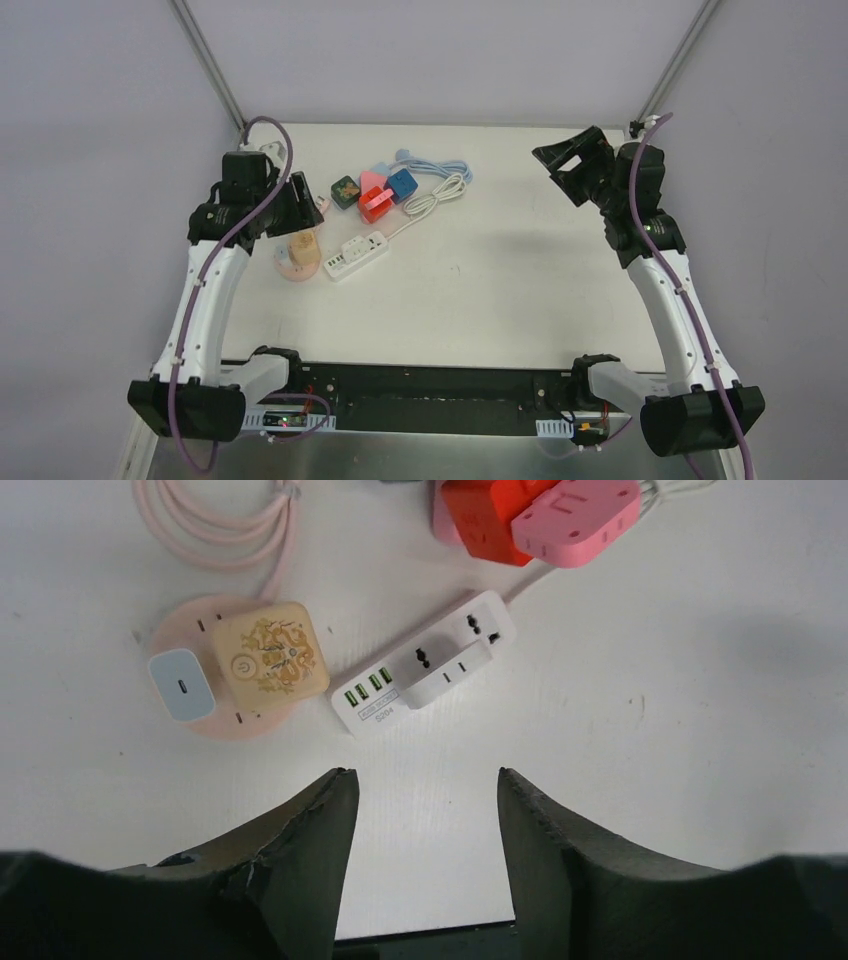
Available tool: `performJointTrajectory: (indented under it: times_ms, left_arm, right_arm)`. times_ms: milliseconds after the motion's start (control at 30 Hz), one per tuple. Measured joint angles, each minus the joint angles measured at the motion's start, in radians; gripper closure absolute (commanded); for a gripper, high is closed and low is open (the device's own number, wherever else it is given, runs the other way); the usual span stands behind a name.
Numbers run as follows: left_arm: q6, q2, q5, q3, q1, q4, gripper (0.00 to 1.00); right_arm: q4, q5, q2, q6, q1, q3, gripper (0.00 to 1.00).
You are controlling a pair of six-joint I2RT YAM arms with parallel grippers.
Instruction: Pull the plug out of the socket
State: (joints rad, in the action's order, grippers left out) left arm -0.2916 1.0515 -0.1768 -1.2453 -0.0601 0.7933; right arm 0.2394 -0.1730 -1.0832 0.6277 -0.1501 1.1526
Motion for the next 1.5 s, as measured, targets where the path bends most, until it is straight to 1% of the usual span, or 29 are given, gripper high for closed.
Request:
performJointTrajectory:
  times_ms: [100, 267, 433, 500, 667, 833, 1033, 1267, 1367, 1500]
  left_arm:
    - [-0.016, 0.081, -0.016, 0.036, -0.002, -0.007, 0.51]
    - [-0.071, 0.211, -0.055, 0.08, -0.033, -0.066, 0.55]
    - [-0.121, 0.348, -0.041, 0.088, -0.079, -0.137, 0.65]
    - [-0.129, 0.396, -0.013, 0.087, -0.096, -0.156, 0.69]
    - [-0.143, 0.503, 0.086, 0.086, -0.113, -0.19, 0.69]
    - [-0.151, 0.569, 0.134, 0.085, -0.113, -0.224, 0.68]
    - [-0.178, 0.642, 0.143, 0.085, -0.115, -0.262, 0.67]
    - [-0.22, 0.666, 0.17, 0.13, -0.127, -0.296, 0.67]
    - [-0.246, 0.666, 0.16, 0.158, -0.145, -0.307, 0.68]
    - [-0.304, 0.655, 0.116, 0.207, -0.195, -0.318, 0.69]
  right_arm:
    - [-0.001, -0.003, 0.0, 0.011, 0.0, -0.011, 0.21]
    - [-0.005, -0.004, 0.005, 0.017, 0.0, -0.035, 0.21]
    - [-0.004, -0.004, 0.005, 0.023, 0.0, -0.061, 0.21]
    - [-0.004, -0.005, 0.005, 0.024, 0.0, -0.066, 0.21]
    - [-0.003, -0.006, 0.005, 0.023, 0.0, -0.071, 0.21]
    - [0.004, -0.002, 0.006, 0.014, 0.0, -0.071, 0.19]
    - [0.006, -0.009, 0.006, -0.02, 0.0, -0.071, 0.18]
    - [0.006, -0.024, 0.007, -0.048, 0.0, -0.087, 0.17]
    - [0.008, -0.035, 0.007, -0.052, 0.001, -0.122, 0.18]
    - [0.011, -0.05, 0.01, -0.047, 0.002, -0.181, 0.19]
